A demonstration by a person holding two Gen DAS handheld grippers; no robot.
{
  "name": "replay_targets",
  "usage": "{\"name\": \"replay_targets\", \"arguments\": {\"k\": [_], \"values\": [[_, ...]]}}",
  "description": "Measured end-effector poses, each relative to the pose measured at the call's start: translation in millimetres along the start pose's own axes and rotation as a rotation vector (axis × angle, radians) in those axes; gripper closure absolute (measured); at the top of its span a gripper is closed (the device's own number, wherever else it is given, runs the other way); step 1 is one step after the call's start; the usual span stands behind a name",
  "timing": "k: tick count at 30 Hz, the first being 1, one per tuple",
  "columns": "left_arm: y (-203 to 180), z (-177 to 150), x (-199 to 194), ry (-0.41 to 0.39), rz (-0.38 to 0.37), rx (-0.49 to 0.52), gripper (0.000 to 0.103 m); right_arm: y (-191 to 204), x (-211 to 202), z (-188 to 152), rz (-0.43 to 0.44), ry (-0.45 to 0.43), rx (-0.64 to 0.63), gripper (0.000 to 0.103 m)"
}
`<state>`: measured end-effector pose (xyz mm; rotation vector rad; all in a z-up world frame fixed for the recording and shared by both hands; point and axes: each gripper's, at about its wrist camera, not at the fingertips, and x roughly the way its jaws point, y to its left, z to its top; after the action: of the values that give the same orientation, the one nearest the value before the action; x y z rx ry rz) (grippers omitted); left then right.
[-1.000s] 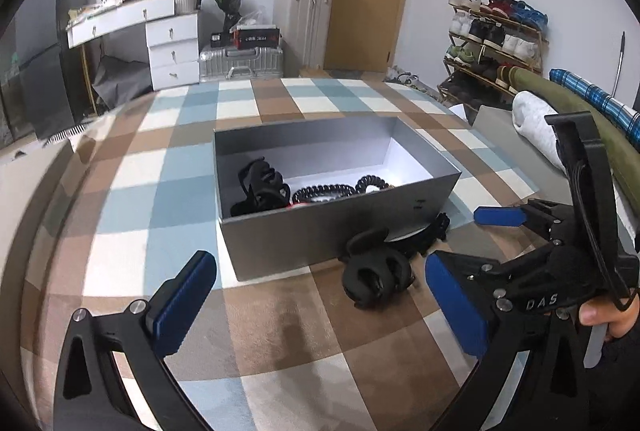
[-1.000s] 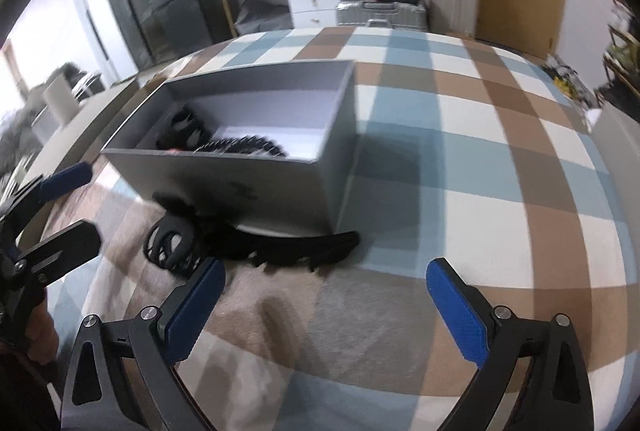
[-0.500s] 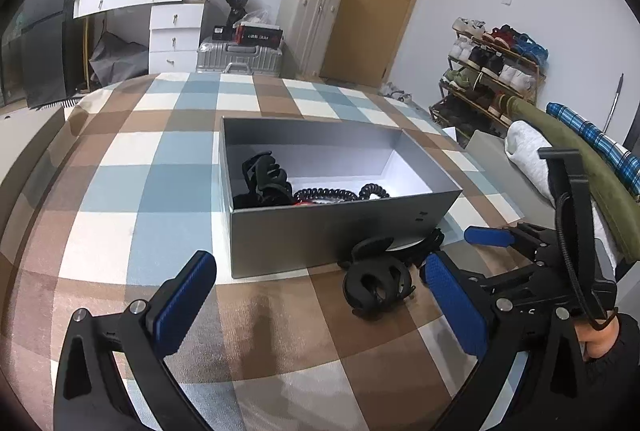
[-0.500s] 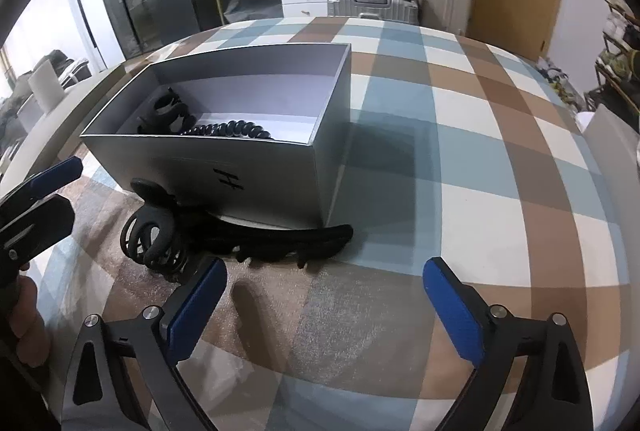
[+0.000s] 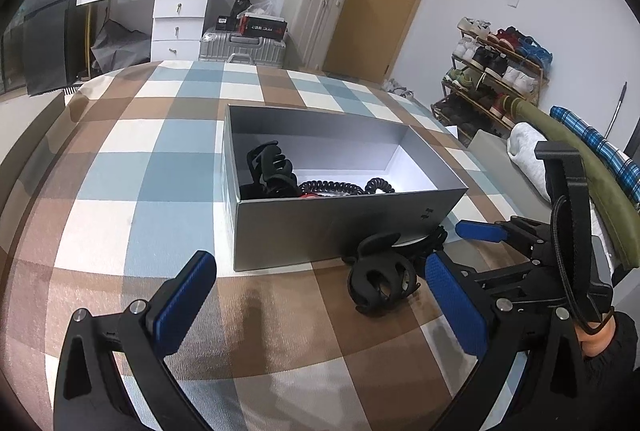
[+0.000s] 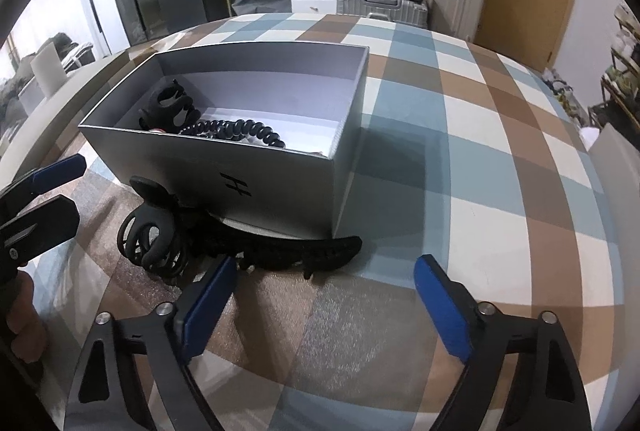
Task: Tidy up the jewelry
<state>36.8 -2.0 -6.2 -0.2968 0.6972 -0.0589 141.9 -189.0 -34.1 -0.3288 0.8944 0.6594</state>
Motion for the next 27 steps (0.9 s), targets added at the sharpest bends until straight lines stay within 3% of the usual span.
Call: {"name": "replay_targets", "arguments": {"k": [5, 6, 14, 20, 27], "values": [[1.3, -1.0, 0.9, 0.011, -0.005, -0.008, 0.001, 3.9, -2.5, 0.5, 0.020, -0.014, -0.033, 0.039], [0.8, -0.8, 1.0, 0.012, -0.004, -0.008, 0.001, 3.3, -2.8, 0.5, 0.022, -0.013, -0.034, 0.039], [1.9, -0.9, 1.3, 0.016, -0.006, -0.018, 0.001, 2.1, 0.0, 5.4, 0.053, 0.000, -0.052, 0.038], [2.0, -0.7, 2.0, 0.022, -0.007, -0.023, 0.001, 3.1, 3.6, 7.9, 0.102, 0.015, -0.112, 0.026], [1.3, -0.9, 2.4, 0.031, -0.008, -0.028, 0.001, 5.4, 7.8, 11.5, 0.116, 0.027, -0.165, 0.025]]}}
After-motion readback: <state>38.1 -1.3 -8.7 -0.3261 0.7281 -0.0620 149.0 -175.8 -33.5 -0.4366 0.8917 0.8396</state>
